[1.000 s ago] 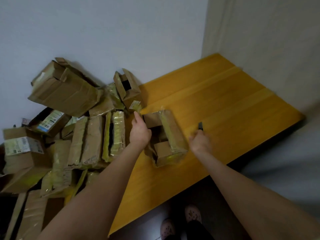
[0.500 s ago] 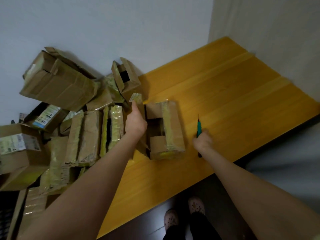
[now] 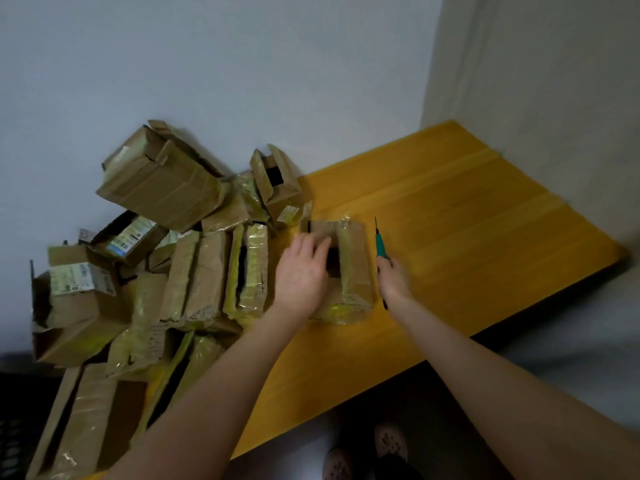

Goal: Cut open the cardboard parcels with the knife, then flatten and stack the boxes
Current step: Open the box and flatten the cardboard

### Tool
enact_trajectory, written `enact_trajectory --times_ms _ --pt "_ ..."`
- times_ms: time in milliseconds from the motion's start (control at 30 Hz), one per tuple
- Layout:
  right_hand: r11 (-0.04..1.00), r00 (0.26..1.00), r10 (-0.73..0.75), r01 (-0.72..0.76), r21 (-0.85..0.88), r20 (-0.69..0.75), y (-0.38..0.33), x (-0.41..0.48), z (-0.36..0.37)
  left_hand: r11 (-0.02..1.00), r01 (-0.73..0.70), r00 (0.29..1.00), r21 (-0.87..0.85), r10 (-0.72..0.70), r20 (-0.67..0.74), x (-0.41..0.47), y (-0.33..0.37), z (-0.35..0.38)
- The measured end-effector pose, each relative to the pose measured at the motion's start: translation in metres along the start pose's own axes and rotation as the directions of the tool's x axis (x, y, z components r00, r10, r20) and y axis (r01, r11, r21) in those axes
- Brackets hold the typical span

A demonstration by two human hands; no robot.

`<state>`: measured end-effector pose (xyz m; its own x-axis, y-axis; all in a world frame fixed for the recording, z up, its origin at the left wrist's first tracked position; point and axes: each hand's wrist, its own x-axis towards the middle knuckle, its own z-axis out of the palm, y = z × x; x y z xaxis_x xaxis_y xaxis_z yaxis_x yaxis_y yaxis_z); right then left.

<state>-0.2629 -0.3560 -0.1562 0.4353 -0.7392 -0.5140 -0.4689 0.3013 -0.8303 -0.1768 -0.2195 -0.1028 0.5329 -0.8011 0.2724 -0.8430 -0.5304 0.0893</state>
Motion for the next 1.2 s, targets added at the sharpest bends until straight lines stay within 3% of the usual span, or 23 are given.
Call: enact_trajectory --times_ms 67,167,267,333,433,467,600,633,700,733,800,900,1033,1133,1200 --pt "0.998 0.998 0.036 -0.039 0.056 0.055 -0.002 -0.009 0.000 0.982 -0.060 0.998 -0.177 0.060 -0.007 -0.014 0.023 -0.003" --pt "0.981 0.986 0.086 -0.108 0.158 0.140 -0.002 -0.018 -0.004 0.903 0.168 0.982 -0.396 -0.115 0.153 -0.038 0.051 0.003" --pt "0.983 0.987 0.080 -0.101 0.152 0.141 -0.003 -0.019 -0.010 0.908 0.180 0.984 -0.379 -0.167 0.068 -0.052 0.057 0.016" --pt "0.998 0.988 0.040 -0.047 0.045 0.150 -0.003 -0.016 -0.015 0.883 0.286 0.948 -0.373 -0.318 -0.027 -0.052 0.052 0.017" --pt "0.999 0.982 0.016 -0.006 -0.053 0.191 -0.007 -0.011 -0.016 0.688 0.567 0.776 -0.452 -0.630 0.015 -0.048 0.039 0.011" --pt "0.996 0.981 0.007 0.011 -0.091 0.195 -0.008 -0.008 -0.014 0.636 0.623 0.728 -0.455 -0.685 0.039 -0.048 0.038 0.011" --pt "0.957 0.951 -0.043 0.127 -0.259 0.307 -0.009 0.002 -0.009 0.588 0.694 0.638 -0.416 -0.769 -0.022 -0.051 0.047 0.022" --pt "0.943 0.938 -0.052 0.160 -0.292 0.343 -0.008 0.004 -0.011 0.516 0.734 0.578 -0.443 -0.816 0.007 -0.050 0.049 0.028" --pt "0.913 0.909 -0.073 0.226 -0.339 0.410 -0.006 0.005 -0.017 0.264 0.815 0.396 -0.516 -0.903 0.163 -0.046 0.051 0.039" --pt "0.901 0.895 -0.076 0.251 -0.355 0.440 -0.004 0.005 -0.020 0.164 0.828 0.338 -0.537 -0.909 0.244 -0.045 0.051 0.045" --pt "0.876 0.865 -0.060 0.285 -0.390 0.499 0.002 0.006 -0.028 0.109 0.829 0.349 -0.548 -0.867 0.356 -0.043 0.050 0.052" --pt "0.829 0.813 -0.027 0.343 -0.441 0.581 0.007 0.007 -0.037 0.155 0.872 0.372 -0.464 -0.827 0.422 -0.036 0.044 0.053" --pt "0.790 0.805 -0.059 0.400 -0.466 0.591 0.017 0.006 -0.039 0.153 0.934 0.302 -0.323 -0.819 0.487 -0.031 0.035 0.058" --pt "0.674 0.797 -0.198 0.534 -0.511 0.571 0.028 0.001 -0.048 0.136 0.913 0.310 -0.384 -0.843 0.440 -0.029 0.043 0.063" --pt "0.580 0.774 -0.239 0.598 -0.553 0.586 0.034 -0.002 -0.058 0.063 0.887 0.287 -0.457 -0.852 0.439 -0.030 0.051 0.064"
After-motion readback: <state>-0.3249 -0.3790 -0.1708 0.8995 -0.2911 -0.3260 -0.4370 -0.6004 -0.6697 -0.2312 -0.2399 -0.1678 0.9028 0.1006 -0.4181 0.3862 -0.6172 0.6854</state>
